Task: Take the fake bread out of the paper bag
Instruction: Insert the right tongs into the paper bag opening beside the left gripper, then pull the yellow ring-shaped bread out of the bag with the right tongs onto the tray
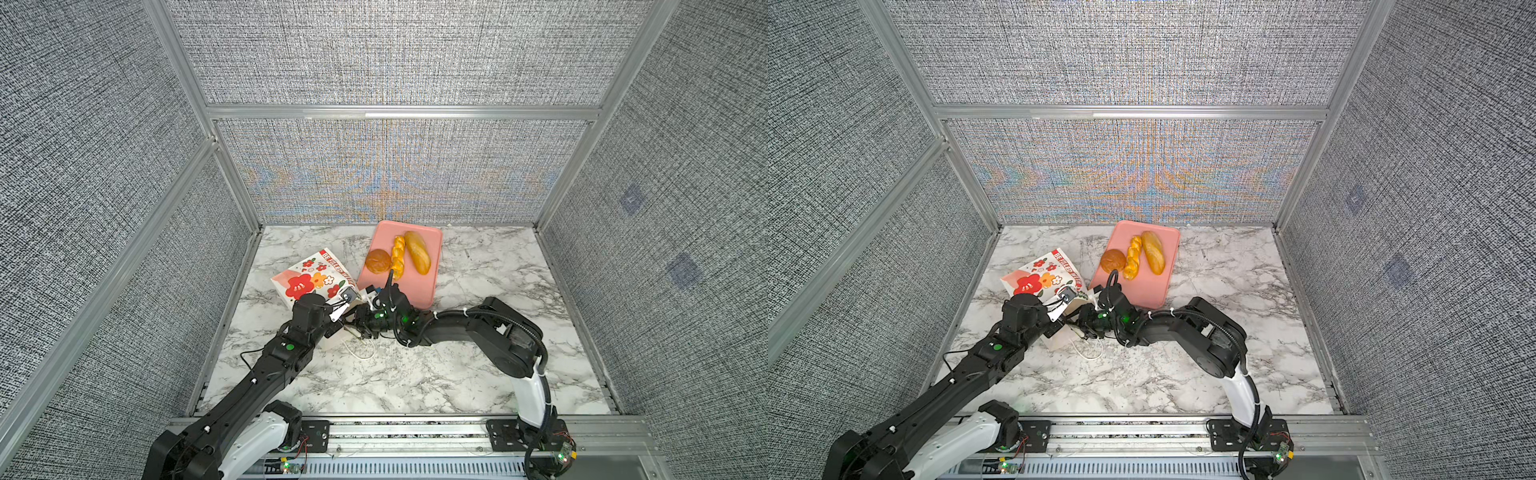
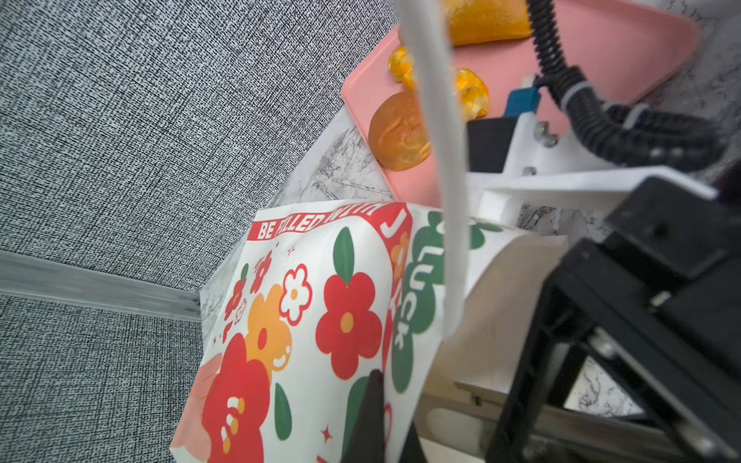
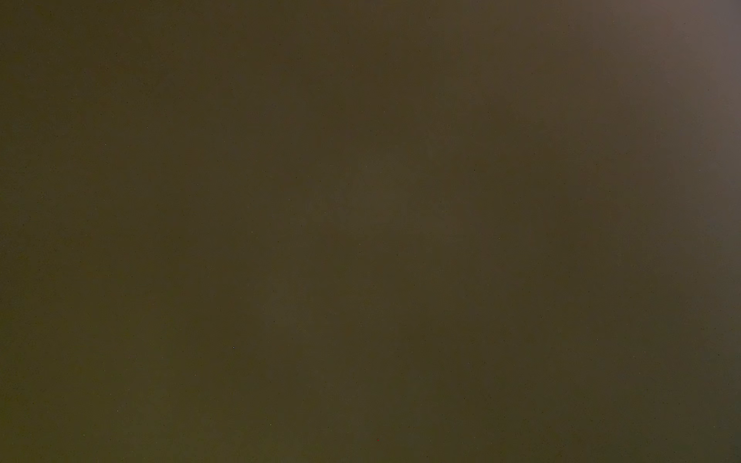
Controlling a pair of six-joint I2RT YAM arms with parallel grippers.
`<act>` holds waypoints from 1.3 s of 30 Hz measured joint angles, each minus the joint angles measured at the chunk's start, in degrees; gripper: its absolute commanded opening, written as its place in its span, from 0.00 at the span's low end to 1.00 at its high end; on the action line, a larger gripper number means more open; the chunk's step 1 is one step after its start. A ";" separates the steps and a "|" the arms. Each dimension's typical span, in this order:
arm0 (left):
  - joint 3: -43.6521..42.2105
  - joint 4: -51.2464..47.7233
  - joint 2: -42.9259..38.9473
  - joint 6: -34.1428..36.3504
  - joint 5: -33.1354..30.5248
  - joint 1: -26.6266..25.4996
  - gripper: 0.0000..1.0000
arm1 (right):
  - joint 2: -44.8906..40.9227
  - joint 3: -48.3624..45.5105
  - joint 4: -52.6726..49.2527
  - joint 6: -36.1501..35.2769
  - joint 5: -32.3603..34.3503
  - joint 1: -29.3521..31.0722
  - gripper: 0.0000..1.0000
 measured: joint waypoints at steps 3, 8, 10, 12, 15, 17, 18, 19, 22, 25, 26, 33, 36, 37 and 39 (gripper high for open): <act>-0.02 -0.04 -0.09 0.61 -0.20 0.07 0.00 | 2.10 2.49 -0.11 0.74 -0.59 -0.02 0.46; -0.66 -0.04 -0.70 0.81 -0.50 0.09 0.00 | 4.96 5.75 -0.50 1.25 -1.27 0.07 0.37; -0.76 -0.04 -0.70 0.81 -0.55 0.11 0.00 | 5.55 5.90 -0.55 1.31 -1.44 0.09 0.18; -0.83 -0.04 -0.72 0.81 -0.50 0.09 0.00 | 5.68 5.62 -0.76 1.22 -1.38 0.20 0.05; -1.14 0.31 -0.74 1.51 -0.42 0.07 0.00 | 3.76 4.81 -4.26 -0.81 -0.52 0.48 0.00; -1.51 0.59 -0.74 1.77 -0.61 0.04 0.00 | 1.03 2.97 -6.49 -2.91 0.22 0.57 0.00; -1.84 0.94 -0.74 2.12 -0.96 0.02 0.00 | -0.37 1.75 -7.19 -3.72 0.57 0.59 0.00; -2.23 1.49 -0.74 2.19 -1.49 0.02 0.00 | -1.92 0.35 -8.04 -4.59 0.70 0.61 0.00; -2.99 3.04 -0.68 3.17 -3.37 -0.02 0.00 | -6.95 -3.41 -11.89 -7.13 1.55 0.76 0.00; -3.15 4.42 -0.24 3.37 -5.51 -0.02 0.00 | -12.28 -5.95 -16.22 -10.14 2.67 1.09 0.00; -3.15 4.98 -0.02 3.37 -6.27 -0.02 0.00 | -13.60 -6.40 -17.38 -10.97 3.04 1.20 0.00; -2.19 6.62 2.40 2.75 -11.08 -0.02 0.00 | -21.18 -9.90 -24.96 -15.96 5.07 2.29 0.00; -1.86 7.19 3.06 2.01 -12.94 -0.02 0.00 | -23.71 -11.76 -27.89 -16.72 5.92 2.80 0.00; -1.86 7.30 3.10 1.81 -13.44 -0.02 0.00 | -24.72 -12.33 -28.98 -16.94 6.49 3.04 0.00; -1.86 7.63 3.28 1.53 -14.32 -0.02 0.00 | -26.77 -13.14 -31.15 -17.92 7.48 3.61 0.00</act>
